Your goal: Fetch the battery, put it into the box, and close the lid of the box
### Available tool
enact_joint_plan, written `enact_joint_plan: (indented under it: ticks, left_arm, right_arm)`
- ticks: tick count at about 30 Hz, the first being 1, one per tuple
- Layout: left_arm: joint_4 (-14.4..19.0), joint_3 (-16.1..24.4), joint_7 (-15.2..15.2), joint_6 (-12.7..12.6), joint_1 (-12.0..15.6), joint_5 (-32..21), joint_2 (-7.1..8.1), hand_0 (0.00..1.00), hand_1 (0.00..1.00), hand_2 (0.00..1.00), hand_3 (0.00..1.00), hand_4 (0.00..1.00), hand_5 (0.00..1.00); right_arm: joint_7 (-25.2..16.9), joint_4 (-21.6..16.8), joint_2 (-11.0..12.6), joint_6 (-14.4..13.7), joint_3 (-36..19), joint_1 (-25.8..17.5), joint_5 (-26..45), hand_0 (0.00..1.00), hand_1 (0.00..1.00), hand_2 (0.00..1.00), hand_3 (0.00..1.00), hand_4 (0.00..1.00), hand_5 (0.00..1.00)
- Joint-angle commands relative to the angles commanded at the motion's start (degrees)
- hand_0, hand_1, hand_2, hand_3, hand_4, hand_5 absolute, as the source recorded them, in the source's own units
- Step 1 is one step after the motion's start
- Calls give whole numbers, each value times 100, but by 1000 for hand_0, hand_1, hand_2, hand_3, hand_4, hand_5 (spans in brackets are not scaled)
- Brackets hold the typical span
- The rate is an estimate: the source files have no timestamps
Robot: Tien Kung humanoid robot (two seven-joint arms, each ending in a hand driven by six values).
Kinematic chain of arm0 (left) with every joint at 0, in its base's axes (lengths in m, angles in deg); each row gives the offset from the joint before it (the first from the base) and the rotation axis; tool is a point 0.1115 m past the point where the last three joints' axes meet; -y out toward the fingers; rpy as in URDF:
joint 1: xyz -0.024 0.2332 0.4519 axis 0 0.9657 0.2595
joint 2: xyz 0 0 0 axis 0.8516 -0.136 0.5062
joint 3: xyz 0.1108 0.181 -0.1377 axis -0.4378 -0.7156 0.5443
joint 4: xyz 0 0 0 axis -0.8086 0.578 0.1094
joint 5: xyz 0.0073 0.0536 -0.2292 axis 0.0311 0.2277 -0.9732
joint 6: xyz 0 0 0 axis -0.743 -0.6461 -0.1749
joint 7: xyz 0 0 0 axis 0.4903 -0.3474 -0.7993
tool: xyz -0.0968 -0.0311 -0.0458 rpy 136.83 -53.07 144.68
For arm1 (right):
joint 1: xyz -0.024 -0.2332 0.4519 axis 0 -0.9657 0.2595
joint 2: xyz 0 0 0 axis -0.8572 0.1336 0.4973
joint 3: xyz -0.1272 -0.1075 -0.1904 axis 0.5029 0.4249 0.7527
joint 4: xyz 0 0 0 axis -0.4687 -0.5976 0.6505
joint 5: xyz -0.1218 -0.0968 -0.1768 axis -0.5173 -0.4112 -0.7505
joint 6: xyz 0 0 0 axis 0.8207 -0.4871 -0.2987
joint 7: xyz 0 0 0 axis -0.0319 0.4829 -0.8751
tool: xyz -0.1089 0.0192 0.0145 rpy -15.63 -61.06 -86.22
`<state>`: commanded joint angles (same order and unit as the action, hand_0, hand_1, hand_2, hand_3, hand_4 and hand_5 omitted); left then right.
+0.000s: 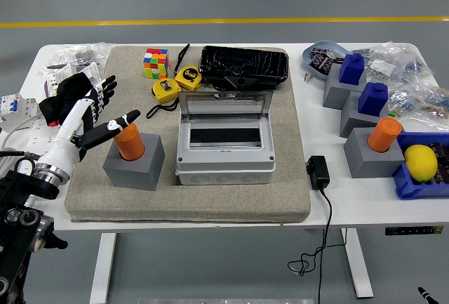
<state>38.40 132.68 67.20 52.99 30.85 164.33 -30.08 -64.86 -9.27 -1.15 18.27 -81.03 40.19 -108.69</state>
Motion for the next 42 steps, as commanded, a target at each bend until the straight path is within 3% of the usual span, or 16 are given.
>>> enact_joint_plan:
  ticks: [4,5,8,11,16,17,28,29,34,35,40,41,42]
  left_arm:
    - [-18,11,14,49,66,-90,-24,998,998,998,998,998,419]
    - [-1,-25,48,92,119,-218,-42,998,998,998,998,998,481]
    - [98,-93,84,85,225,-411,-98,998,998,998,998,998,481]
    - [127,-130,97,-108,224,-432,-148,998,998,998,998,998,445]
    - [58,-337,84,-447,175,-263,-88,998,998,998,998,998,445]
    - [30,-378,91,-479,175,-257,-84,998,998,998,998,998,234]
    - [-156,-584,140,-623,171,-104,-94,998,998,998,998,998,190]
    - [-173,-597,148,-652,168,-75,-99,946,998,998,998,998,174]
    - [-215,-629,196,-787,145,-59,-120,946,998,998,998,998,174]
    - [-225,-650,213,-835,135,-82,-117,877,952,886,922,998,112]
    - [-266,-762,304,-1033,110,-299,-124,877,952,886,922,998,112]
    - [-281,-768,318,-1057,103,-372,-134,767,843,738,747,998,47]
    - [-292,-770,327,-1073,97,-417,-143,767,843,738,747,998,47]
  right_arm:
    - [1,-7,2,5,23,0,4,705,673,743,828,998,991]
    - [-2,-11,5,6,34,2,3,702,672,740,811,998,998]
    - [-6,-23,12,5,51,0,-8,702,672,740,811,998,998]
    - [-10,-19,13,3,122,-6,36,704,671,737,806,998,998]
    - [-27,-25,32,5,166,2,90,704,671,737,806,998,998]
    - [-33,-28,39,7,162,7,95,704,671,733,806,998,998]
    - [-43,-15,52,1,194,-16,161,703,671,731,806,998,998]
    - [-42,-15,51,3,194,-13,165,703,671,730,803,998,998]
    - [-39,-34,48,6,148,3,139,703,671,730,803,998,998]
    - [-40,-35,50,7,148,8,140,702,670,729,802,998,998]
    - [-43,-29,58,5,168,10,166,702,670,729,802,998,998]
    - [-42,-28,59,5,172,10,168,705,671,729,800,998,998]
    - [-42,-29,59,5,173,9,166,705,671,729,800,998,998]
